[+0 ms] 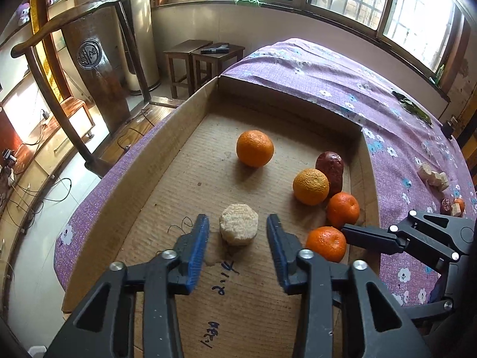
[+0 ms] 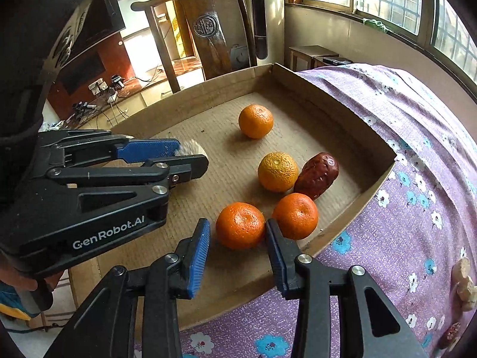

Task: Organize fruits
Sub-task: 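Open both tools to drop the slice and orange into the box, then move both empty tools back over the remaining items on the table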

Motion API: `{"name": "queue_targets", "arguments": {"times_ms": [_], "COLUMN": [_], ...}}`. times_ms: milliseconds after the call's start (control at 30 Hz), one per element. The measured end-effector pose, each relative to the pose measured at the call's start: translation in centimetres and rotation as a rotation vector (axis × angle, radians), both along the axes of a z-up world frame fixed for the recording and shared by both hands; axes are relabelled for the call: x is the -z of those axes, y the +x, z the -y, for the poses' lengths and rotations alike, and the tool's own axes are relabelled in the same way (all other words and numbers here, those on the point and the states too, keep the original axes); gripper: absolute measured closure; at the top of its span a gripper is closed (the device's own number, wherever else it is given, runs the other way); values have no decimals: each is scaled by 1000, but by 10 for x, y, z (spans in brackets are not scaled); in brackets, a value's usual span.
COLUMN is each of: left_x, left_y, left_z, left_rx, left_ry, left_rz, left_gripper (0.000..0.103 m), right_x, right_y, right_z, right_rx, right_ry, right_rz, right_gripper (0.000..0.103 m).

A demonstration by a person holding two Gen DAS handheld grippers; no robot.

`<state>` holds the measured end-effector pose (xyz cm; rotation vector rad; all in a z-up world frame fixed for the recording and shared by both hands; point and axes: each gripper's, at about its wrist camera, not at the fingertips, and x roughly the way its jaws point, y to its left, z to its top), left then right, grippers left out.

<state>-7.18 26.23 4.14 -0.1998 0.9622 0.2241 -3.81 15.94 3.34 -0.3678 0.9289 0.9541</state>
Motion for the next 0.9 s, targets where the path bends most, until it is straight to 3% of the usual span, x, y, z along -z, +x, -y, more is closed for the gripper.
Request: {"name": "queue_targets", "arguments": {"times_ms": [33,200,333,400,533,900], "left_x": [0,-5,-12,-17,-27,-36], "left_y": [0,-3,-8,-10,-11,0], "left_z": [-1,2,10,17,35,109], "left_rx": [0,-8,1,3,21,143], "left_ry": [-8,16,23,36,52,30], "left_rz": [-3,11,33,52,90,127], "left_gripper": [40,35,34,34,28,25], "right_x": [-1,-7,-17,-22,-32,-42], "right_y": [-2,-12,-16,-17,-16,-9], "right_z": [1,9,25,35,61,153], "right_rx": [-5,-12,14,35,84,292], "right_ry": [5,10,47,66,102,126], "right_rz": [2,13,16,24,33,52], "right_gripper": [55,50,47,39,39,32]}}
